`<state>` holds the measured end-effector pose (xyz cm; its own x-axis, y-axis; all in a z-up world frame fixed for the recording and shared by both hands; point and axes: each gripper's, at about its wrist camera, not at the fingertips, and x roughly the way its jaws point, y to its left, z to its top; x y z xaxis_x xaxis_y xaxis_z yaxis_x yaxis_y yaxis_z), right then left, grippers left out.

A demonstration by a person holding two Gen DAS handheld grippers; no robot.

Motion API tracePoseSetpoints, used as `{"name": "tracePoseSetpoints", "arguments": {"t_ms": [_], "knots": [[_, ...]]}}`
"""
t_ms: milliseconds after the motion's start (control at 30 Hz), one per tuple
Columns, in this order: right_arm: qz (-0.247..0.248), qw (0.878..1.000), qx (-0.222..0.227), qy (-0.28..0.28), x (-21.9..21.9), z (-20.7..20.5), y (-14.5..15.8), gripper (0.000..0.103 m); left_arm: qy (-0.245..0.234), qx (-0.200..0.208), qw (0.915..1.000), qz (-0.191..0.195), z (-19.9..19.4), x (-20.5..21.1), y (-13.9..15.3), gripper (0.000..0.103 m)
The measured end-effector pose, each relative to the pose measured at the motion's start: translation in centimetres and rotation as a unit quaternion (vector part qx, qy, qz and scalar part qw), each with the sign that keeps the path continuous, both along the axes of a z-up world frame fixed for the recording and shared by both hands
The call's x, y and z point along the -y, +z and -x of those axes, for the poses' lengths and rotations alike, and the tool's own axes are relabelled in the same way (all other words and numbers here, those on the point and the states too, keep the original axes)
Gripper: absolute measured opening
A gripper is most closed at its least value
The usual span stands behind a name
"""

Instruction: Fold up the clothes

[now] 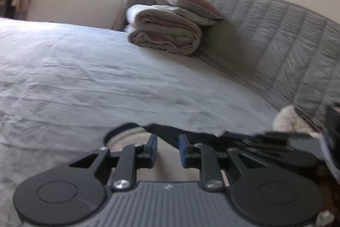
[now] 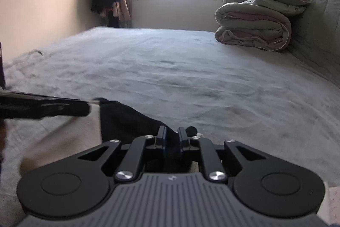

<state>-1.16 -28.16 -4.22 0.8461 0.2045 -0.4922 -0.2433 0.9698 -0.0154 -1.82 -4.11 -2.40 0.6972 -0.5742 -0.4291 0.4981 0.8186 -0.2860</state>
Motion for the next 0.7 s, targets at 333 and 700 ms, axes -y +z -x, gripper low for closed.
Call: {"name": "tracePoseSetpoints", "arguments": {"t_ms": [333,700], "knots": [[-0.056,0.998,-0.008,-0.033,1.8,0.6,1.3,0.006,-0.026,0.005,0.9990,-0.036,2.7,0.3,1.1,0.022],[-0.030,0.996,0.007,0.087,-0.8,7.4,3.0,0.014,-0.063,0.023,0.9962,-0.056,6.7,-0.8,0.4,0.022]]}}
